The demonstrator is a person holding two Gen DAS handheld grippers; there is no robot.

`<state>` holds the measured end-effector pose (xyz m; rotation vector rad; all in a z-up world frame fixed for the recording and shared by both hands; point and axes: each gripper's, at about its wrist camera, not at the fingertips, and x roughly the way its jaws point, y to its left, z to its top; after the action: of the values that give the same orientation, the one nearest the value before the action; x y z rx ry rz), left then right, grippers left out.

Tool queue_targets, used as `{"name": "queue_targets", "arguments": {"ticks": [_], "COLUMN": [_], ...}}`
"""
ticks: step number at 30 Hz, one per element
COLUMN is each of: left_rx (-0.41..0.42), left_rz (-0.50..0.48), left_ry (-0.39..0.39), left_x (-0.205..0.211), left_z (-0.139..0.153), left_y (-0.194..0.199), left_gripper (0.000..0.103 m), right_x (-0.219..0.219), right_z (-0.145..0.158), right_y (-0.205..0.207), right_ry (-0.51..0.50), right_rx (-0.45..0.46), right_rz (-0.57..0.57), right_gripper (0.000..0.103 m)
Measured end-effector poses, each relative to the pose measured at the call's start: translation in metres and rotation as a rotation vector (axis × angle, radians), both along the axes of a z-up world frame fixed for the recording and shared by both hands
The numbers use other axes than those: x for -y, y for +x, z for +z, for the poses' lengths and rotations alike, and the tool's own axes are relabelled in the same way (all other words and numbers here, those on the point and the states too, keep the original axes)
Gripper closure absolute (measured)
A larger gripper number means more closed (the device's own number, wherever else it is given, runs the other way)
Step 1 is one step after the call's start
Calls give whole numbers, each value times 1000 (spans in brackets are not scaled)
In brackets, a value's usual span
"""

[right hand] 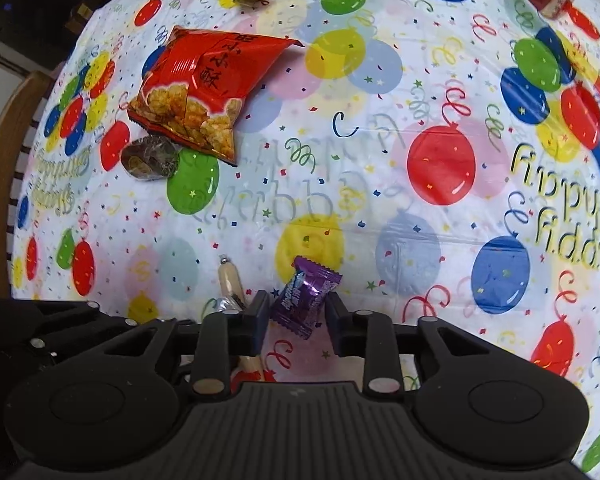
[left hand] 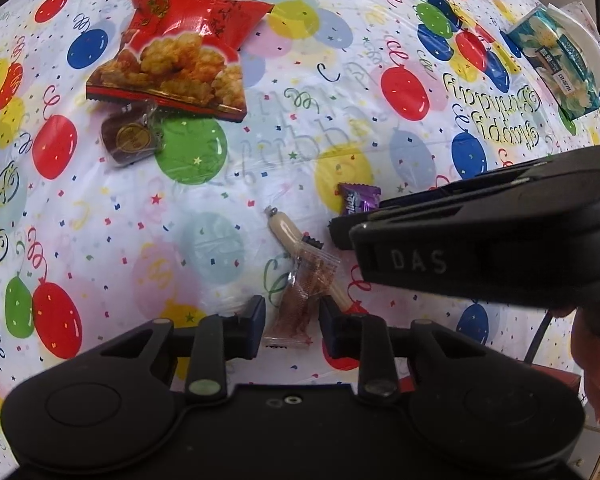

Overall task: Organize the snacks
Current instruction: 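Grasp the clear packet with the left tool while the right tool grasps the purple candy, then lift the clear packet with the left tool while the right tool lifts the purple candy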

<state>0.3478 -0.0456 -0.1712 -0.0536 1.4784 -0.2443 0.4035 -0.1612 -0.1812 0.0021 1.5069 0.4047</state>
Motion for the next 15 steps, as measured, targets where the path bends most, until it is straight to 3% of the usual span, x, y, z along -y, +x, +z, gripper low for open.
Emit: {"name": "queue_targets", "arguments": {"ticks": [3, 15], "left_rx": [6, 32], "left_rz": [8, 111], "left_ry": [0, -22], "left_x": [-1, -21], "left_z": [0, 10], "left_y": [-1, -7], "left_gripper": [86, 87], "right_x": [0, 21], "right_z": [0, 10], "right_y": [-1, -4], "right_ry": [-16, 62], "right_rx": [16, 37], "right_rz": [6, -22], "right_gripper": [85, 96]}}
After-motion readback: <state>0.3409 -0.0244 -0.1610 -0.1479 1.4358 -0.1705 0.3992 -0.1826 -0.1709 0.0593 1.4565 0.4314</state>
